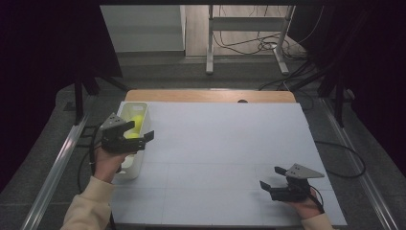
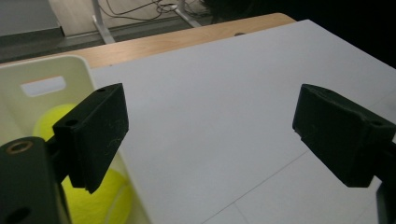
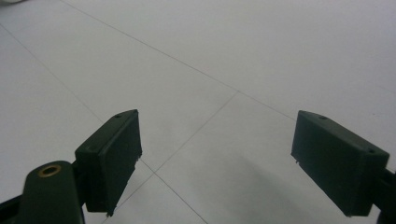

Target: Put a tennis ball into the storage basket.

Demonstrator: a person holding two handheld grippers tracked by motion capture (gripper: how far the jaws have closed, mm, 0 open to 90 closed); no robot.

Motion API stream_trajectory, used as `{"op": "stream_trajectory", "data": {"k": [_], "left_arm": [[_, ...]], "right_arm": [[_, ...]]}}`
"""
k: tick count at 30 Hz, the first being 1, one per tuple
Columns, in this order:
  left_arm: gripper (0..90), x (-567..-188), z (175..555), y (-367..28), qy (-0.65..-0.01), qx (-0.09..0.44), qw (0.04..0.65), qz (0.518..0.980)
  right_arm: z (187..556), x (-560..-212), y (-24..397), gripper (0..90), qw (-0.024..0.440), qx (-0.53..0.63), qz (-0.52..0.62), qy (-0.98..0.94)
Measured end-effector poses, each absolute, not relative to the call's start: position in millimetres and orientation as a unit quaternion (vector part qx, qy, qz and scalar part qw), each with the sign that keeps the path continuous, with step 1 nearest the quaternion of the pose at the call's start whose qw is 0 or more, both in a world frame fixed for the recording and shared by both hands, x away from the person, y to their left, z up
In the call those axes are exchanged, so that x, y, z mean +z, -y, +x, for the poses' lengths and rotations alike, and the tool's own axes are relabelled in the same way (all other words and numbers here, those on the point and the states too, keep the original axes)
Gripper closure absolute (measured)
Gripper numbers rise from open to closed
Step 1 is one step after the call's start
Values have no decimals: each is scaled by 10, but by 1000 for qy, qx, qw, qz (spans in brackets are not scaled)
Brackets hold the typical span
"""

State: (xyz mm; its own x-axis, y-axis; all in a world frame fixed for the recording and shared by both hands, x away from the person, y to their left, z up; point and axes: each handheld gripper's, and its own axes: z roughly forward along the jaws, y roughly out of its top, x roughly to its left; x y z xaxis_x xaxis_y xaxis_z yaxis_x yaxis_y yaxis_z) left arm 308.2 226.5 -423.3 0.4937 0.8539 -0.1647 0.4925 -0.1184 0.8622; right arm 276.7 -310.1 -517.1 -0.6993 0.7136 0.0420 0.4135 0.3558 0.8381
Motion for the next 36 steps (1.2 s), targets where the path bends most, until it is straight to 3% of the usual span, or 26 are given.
{"op": "stream_trajectory", "data": {"k": [25, 36], "left_arm": [[118, -4386, 2772, -1683, -383, 165, 496, 762], [117, -4524, 2621, -1622, -366, 157, 499, 770]], "right_arm": [[2771, -5171, 3089, 167, 168, 445, 349, -807], [2766, -5171, 3089, 167, 169, 443, 350, -808]]}}
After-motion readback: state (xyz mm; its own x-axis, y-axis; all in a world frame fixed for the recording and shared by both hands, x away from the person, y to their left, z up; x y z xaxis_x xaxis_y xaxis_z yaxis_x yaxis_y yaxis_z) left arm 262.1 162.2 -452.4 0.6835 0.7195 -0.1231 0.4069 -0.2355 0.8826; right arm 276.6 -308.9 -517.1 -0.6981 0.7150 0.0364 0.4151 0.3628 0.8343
